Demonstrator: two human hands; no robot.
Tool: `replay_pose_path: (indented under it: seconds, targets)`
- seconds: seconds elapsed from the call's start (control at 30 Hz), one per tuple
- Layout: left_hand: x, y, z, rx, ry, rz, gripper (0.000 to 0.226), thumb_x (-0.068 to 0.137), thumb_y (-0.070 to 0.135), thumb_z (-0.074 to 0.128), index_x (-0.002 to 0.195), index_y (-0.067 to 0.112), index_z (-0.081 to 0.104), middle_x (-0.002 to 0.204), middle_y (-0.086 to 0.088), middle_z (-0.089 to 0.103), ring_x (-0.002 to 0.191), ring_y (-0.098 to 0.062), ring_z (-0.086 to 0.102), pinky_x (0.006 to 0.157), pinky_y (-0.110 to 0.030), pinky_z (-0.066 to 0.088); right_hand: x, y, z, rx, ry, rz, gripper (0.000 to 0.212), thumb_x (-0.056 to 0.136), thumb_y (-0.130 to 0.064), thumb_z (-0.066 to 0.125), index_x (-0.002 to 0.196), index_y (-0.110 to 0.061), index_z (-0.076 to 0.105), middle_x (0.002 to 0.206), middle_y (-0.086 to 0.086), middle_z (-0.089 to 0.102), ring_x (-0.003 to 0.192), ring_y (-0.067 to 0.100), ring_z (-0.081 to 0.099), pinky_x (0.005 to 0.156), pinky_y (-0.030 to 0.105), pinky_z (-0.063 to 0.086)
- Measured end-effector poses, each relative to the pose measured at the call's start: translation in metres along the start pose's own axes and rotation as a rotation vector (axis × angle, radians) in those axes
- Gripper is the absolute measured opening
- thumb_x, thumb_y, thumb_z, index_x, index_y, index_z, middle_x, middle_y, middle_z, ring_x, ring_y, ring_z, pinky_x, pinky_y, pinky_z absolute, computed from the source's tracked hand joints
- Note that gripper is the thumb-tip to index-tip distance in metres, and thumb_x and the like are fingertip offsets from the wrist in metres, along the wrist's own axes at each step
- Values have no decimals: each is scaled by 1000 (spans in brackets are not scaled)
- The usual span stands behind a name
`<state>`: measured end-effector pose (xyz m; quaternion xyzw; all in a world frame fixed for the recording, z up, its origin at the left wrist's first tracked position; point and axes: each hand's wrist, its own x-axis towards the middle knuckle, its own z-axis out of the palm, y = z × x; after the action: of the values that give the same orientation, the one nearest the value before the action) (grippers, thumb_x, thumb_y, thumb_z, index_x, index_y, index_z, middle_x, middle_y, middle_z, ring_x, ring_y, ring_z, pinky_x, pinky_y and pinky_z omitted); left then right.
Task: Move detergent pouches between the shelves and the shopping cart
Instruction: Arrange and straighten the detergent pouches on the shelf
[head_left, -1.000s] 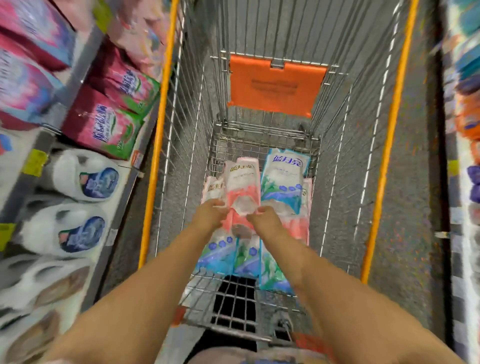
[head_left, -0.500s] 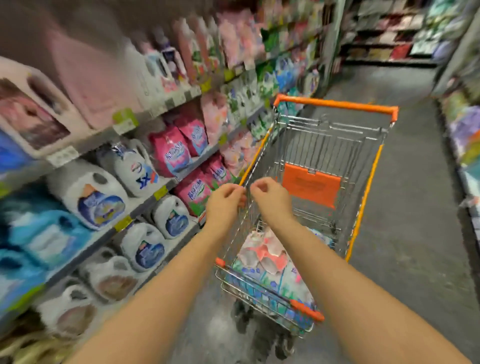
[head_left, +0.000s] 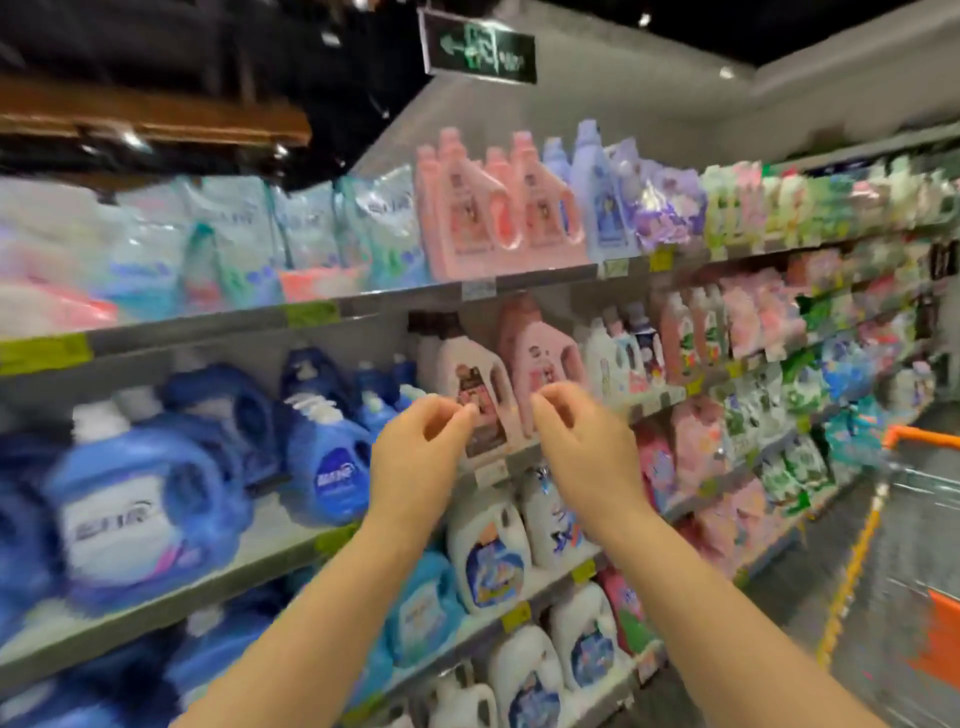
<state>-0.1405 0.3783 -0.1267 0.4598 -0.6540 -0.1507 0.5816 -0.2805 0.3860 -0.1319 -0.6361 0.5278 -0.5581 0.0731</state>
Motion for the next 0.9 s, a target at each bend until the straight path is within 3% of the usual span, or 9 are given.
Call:
replay_pose_path:
  seconds: [0.13, 0.23, 0.37, 0.47, 0.53, 0.63, 0.73, 0.9]
  targets:
    - [65, -24, -108, 253, 64, 121, 38, 87, 28, 61, 61, 1, 54, 50, -1, 44, 47, -3, 44, 51, -19, 31, 40, -68, 81, -37, 8, -147, 34, 89, -45, 36, 91, -24, 63, 88, -6, 68, 90, 21, 60, 86, 39, 41]
    - [112, -37, -170, 375, 126, 188, 40, 87, 34, 59, 56, 9, 57, 45, 3, 48, 49, -3, 45, 53, -19, 31, 71, -102, 126, -55, 8, -228, 33, 92, -45, 35, 93, -25, 62, 91, -7, 68, 92, 21, 59, 82, 35, 33]
    - [169, -55, -212, 491, 125, 233, 40, 88, 34, 57, 52, 16, 57, 45, 11, 53, 50, 3, 48, 55, -19, 32, 122, -119, 162, -126, -3, -251, 27, 97, -38, 39, 97, -24, 62, 95, -4, 68, 97, 22, 58, 88, 35, 29]
    - [216, -71, -223, 568, 164, 274, 38, 88, 34, 57, 58, 10, 60, 44, 2, 45, 47, -5, 42, 54, -18, 31, 167, -116, 180, -161, -21, -253, 26, 96, -39, 39, 97, -25, 61, 97, -7, 68, 99, 20, 58, 91, 35, 29]
    - [246, -84, -224, 646, 163, 297, 35, 88, 33, 57, 63, 9, 60, 50, 3, 46, 53, -7, 41, 54, -18, 29, 198, -106, 191, -182, -54, -262, 23, 96, -40, 40, 97, -27, 59, 96, -9, 66, 98, 19, 58, 94, 36, 32]
    - [293, -104, -219, 761, 108, 290, 22, 86, 38, 59, 66, 29, 54, 64, 12, 54, 66, -10, 51, 64, -28, 37, 252, -85, 209, -219, -125, -297, 14, 94, -39, 44, 95, -29, 53, 90, -11, 59, 94, 18, 56, 91, 35, 36]
    - [342, -119, -210, 948, 13, 261, 13, 86, 42, 58, 86, 30, 53, 80, 10, 55, 77, -13, 54, 73, -30, 44, 317, -71, 230, -268, -207, -317, 19, 91, -37, 50, 107, -28, 54, 92, -10, 59, 94, 17, 55, 89, 35, 38]
    - [427, -155, -195, 1278, -117, 193, 43, 87, 46, 55, 122, 23, 46, 124, 2, 52, 110, -19, 52, 92, -33, 43, 410, -69, 292, -476, -313, -409, 33, 89, -41, 52, 120, -28, 52, 115, -5, 62, 107, 22, 57, 93, 34, 41]
